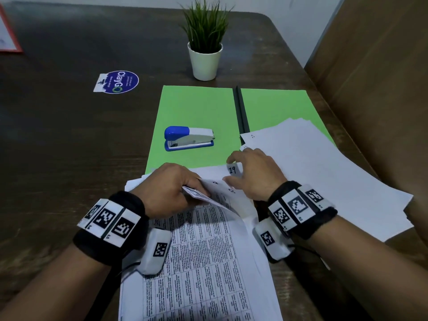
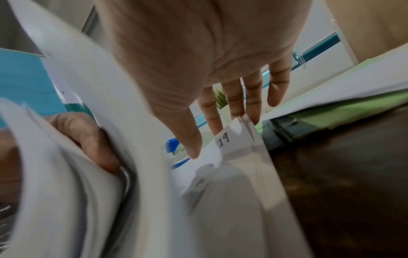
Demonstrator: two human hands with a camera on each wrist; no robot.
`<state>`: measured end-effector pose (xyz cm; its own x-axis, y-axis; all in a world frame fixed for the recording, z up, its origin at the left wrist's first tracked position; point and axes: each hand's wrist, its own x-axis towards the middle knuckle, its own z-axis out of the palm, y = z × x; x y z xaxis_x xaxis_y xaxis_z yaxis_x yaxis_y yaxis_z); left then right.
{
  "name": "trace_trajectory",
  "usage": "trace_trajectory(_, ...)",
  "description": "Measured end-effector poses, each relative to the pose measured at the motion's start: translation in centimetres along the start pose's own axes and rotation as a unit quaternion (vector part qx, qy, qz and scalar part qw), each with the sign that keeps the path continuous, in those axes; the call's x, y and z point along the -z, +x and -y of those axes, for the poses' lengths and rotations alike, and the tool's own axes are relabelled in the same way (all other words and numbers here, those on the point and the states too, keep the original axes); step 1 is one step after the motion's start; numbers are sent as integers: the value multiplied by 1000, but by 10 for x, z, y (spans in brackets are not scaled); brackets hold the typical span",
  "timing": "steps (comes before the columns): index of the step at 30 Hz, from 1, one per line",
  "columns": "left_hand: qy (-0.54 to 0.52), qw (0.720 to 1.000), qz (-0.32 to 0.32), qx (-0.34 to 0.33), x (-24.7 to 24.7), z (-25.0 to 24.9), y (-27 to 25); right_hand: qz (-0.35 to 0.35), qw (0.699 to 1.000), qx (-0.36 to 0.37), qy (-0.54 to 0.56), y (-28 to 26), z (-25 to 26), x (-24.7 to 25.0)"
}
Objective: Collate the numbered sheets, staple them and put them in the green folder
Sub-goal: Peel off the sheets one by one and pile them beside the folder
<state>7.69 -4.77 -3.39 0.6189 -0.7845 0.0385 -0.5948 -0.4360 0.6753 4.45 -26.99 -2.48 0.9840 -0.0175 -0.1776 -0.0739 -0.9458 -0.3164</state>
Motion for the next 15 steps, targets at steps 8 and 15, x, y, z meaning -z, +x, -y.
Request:
trace_trajectory(8, 10, 1000, -6, 18, 0, -2, 0, -17, 998, 33, -44, -4, -1, -2)
trace_trajectory(15, 21, 999, -8, 24, -1, -3, -1, 17, 998, 16, -58, -3, -2, 1)
